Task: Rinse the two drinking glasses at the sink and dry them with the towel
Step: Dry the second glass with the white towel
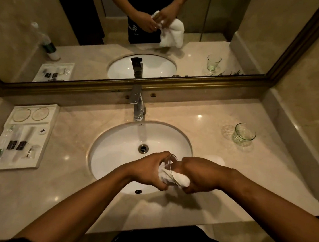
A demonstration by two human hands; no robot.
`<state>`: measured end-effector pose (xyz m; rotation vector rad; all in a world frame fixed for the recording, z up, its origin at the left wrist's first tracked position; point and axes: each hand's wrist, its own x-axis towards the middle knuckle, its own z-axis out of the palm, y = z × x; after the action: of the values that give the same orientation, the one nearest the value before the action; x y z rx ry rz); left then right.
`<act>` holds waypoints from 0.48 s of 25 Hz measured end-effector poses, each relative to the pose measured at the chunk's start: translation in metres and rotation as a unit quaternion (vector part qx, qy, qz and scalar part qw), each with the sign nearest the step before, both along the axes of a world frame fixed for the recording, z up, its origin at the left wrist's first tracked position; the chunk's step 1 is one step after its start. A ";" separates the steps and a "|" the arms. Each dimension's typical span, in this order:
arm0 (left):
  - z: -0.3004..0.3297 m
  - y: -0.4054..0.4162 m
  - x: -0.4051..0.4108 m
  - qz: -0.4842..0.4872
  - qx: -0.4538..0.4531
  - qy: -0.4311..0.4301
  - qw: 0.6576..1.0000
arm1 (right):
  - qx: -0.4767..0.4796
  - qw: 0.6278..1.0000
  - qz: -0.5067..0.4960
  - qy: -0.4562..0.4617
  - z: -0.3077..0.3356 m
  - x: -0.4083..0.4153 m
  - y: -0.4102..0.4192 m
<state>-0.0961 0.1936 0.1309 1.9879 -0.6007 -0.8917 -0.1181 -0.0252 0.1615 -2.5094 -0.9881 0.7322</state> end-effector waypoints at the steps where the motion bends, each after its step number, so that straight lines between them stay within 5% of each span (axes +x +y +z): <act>1: 0.000 0.003 0.005 -0.006 -0.012 0.051 0.999 | -0.001 0.998 0.025 -0.054 -0.005 0.000 -0.002; 4: -0.006 0.004 0.013 0.018 -0.074 0.175 0.982 | 0.033 0.979 0.025 -0.200 -0.017 0.000 -0.019; 7: -0.020 -0.010 0.002 0.161 -0.168 0.185 0.955 | 0.045 0.951 -0.114 -0.285 -0.029 -0.001 -0.042; 12: -0.041 -0.061 -0.013 0.297 -0.219 0.170 0.914 | 0.109 0.898 -0.355 -0.236 -0.058 -0.019 -0.051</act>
<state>-0.1087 0.1323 0.0898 1.4299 0.0243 -0.6254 -0.1367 -0.0761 0.1035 -2.5994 -0.1838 -0.2069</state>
